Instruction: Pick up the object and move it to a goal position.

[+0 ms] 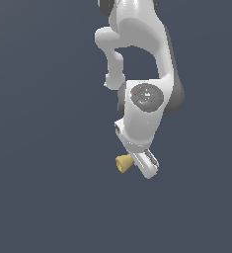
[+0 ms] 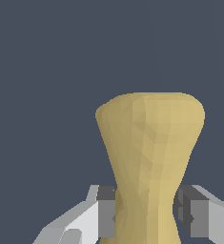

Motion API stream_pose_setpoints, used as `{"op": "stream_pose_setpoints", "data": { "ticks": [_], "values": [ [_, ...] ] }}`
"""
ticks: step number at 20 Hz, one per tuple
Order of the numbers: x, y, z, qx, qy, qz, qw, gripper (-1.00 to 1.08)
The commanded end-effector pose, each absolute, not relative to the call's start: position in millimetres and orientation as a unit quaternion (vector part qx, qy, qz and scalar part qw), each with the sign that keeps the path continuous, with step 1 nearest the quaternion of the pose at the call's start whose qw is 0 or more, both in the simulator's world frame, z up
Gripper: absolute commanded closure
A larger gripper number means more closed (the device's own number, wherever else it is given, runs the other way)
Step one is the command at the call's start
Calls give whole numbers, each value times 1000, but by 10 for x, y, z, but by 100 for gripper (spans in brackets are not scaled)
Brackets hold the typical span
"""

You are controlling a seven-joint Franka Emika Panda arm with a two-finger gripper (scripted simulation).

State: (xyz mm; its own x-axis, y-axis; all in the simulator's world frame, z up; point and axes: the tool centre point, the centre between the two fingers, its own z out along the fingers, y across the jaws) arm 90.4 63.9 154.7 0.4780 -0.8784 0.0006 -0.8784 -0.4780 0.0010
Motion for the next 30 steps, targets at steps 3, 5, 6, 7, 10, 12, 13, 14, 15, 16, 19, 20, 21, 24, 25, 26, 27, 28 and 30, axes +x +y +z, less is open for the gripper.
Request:
{"op": "stream_pose_setpoints", "data": {
  "ticks": [3, 5, 6, 7, 10, 12, 13, 14, 15, 16, 19, 20, 21, 24, 25, 26, 27, 28, 30],
  "values": [
    [992, 709, 1992, 860, -511, 0, 1, 108],
    [1033, 741, 2188, 860, -511, 0, 1, 108],
    [1054, 756, 2284, 860, -511, 0, 1, 108],
    [1074, 772, 2380, 860, -511, 0, 1, 108],
    [1133, 815, 2643, 860, -511, 0, 1, 108],
    [1167, 842, 2794, 860, -511, 0, 1, 108],
    [1184, 854, 2864, 860, -511, 0, 1, 108],
    [1199, 864, 2929, 860, -511, 0, 1, 108],
    [1214, 875, 2991, 860, -511, 0, 1, 108],
    [1229, 884, 3049, 860, -511, 0, 1, 108],
    [1268, 913, 3207, 860, -511, 0, 0, 108],
    [1280, 921, 3253, 860, -511, 0, 0, 108],
    [1292, 928, 3297, 860, -511, 0, 0, 108],
    [1321, 947, 3407, 860, -510, 0, 0, 108],
    [1329, 952, 3436, 860, -510, 0, 0, 108],
    [1337, 957, 3461, 860, -510, 0, 0, 108],
    [1343, 961, 3484, 860, -510, 0, 0, 108],
    [1349, 964, 3504, 860, -510, 0, 0, 108],
    [1359, 970, 3537, 860, -510, 0, 0, 108]
  ]
}}
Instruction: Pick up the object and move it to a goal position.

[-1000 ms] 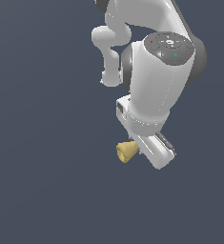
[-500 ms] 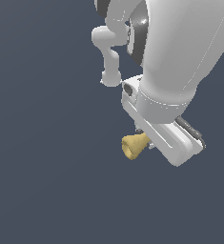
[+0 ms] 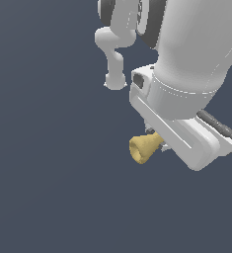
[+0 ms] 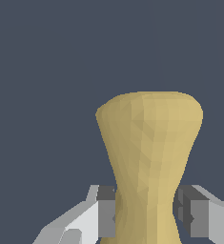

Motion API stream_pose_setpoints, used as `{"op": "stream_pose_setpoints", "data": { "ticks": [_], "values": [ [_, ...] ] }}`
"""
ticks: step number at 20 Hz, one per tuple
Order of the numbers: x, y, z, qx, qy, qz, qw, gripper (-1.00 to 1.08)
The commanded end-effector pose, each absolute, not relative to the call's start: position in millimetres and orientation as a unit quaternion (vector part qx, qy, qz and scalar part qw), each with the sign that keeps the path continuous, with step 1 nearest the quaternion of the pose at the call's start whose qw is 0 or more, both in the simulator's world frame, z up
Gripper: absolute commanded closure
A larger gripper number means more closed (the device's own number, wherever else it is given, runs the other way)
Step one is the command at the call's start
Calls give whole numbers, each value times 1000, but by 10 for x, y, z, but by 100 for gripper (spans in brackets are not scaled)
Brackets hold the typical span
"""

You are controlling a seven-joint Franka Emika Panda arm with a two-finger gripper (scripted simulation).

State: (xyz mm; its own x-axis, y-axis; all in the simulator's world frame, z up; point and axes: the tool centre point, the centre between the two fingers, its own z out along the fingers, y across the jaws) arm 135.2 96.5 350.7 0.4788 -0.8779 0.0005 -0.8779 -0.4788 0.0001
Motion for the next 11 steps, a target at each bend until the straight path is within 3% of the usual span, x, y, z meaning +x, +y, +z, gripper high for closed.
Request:
{"op": "stream_pose_setpoints", "data": {
  "ticks": [1, 11],
  "values": [
    [1364, 973, 3550, 860, -510, 0, 0, 108],
    [1382, 982, 3604, 860, -510, 0, 0, 108]
  ]
}}
